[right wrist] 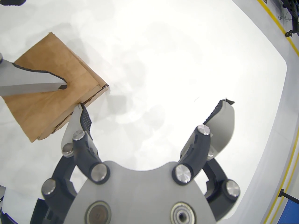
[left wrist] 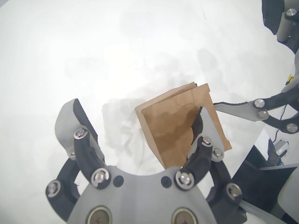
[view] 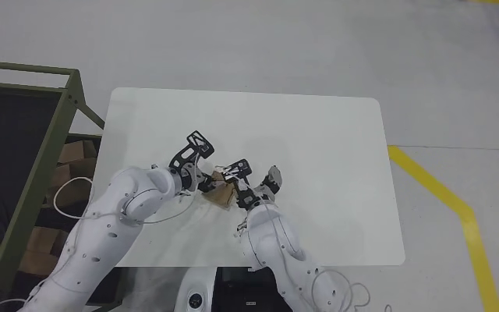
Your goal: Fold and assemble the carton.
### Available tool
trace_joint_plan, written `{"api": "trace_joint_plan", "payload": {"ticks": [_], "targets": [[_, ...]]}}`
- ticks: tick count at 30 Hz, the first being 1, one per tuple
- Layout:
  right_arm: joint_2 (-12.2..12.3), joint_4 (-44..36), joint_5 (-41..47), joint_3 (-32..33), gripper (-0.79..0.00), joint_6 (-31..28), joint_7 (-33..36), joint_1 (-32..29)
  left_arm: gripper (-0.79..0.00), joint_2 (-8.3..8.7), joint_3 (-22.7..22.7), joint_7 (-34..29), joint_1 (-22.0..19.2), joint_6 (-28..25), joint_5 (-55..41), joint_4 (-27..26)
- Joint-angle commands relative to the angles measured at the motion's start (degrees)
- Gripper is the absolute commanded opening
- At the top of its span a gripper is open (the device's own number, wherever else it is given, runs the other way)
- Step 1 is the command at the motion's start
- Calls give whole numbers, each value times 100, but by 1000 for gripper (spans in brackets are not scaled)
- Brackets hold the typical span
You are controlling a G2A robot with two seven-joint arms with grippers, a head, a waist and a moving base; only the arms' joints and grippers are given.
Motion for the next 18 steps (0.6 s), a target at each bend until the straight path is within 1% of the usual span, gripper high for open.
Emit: {"api": "trace_joint_plan", "payload": {"ticks": [1,8,18], "targets": [[-6,-11,-26,-21,0,-62,-21,-24,0,-6,16,-19,-27,-1,-31,24],[-38,3,-130,-103,0,-146,-126,-110,0,-13,13,-109,-80,-40,-153,81],[-120,160,-141,-165,0,-163,-162,-60,0,-13,31,-192,-103,-134,-143,85]]}}
